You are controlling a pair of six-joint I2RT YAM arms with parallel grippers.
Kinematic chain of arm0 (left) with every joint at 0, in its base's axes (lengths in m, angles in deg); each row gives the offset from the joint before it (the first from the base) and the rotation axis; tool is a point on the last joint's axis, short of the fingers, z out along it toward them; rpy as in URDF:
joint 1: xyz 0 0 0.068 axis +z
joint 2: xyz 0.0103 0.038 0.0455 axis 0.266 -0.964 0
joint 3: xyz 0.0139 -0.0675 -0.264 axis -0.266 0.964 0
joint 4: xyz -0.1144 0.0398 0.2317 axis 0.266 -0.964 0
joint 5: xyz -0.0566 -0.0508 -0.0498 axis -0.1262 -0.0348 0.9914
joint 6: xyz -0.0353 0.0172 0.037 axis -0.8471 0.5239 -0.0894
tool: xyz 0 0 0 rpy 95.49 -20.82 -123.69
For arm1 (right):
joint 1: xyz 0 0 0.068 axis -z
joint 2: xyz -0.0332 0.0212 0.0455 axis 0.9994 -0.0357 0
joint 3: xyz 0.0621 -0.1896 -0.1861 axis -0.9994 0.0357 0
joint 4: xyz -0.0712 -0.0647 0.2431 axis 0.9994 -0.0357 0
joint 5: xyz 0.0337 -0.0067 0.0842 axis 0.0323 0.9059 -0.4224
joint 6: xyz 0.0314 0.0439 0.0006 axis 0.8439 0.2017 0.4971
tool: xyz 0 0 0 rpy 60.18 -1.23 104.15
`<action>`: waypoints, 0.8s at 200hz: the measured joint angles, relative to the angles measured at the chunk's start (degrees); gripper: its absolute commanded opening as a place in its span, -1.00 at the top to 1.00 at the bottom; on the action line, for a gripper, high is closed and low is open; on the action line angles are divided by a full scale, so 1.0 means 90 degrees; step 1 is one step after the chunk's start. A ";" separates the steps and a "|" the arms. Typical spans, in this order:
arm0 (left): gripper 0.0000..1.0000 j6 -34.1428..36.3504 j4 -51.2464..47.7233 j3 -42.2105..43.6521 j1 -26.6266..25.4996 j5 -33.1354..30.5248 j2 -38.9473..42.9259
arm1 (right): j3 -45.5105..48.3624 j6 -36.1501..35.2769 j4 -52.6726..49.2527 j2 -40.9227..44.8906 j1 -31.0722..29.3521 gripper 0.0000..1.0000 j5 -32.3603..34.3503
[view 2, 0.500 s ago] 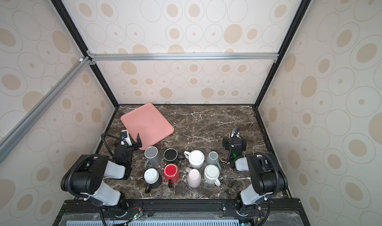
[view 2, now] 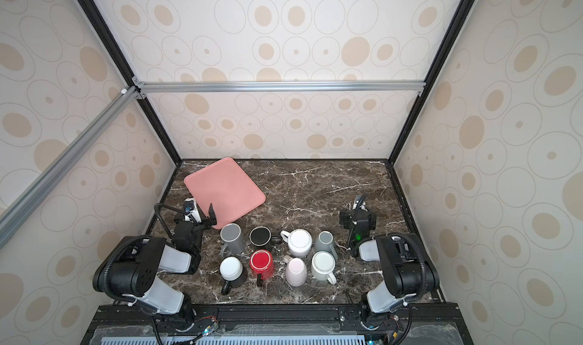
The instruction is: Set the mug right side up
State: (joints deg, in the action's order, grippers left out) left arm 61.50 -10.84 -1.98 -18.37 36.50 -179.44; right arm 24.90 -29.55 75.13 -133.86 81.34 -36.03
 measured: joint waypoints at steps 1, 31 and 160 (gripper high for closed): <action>-0.99 0.0000 -0.0002 -0.0002 0.0000 0.0002 0.0000 | 0.0000 0.0000 0.0000 0.0000 0.0000 -1.00 0.0000; -0.99 0.0000 -0.0002 0.0000 0.0000 0.0000 0.0000 | 0.0000 0.0000 0.0000 0.0000 0.0000 -1.00 0.0000; -0.99 0.0000 -0.0002 0.0000 0.0000 0.0000 0.0000 | -0.0044 0.0024 -0.0061 0.0000 0.0124 -1.00 -0.0204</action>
State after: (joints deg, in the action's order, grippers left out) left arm 61.50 -10.86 -1.98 -18.37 36.50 -179.44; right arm 24.51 -29.33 74.58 -133.86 82.46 -37.87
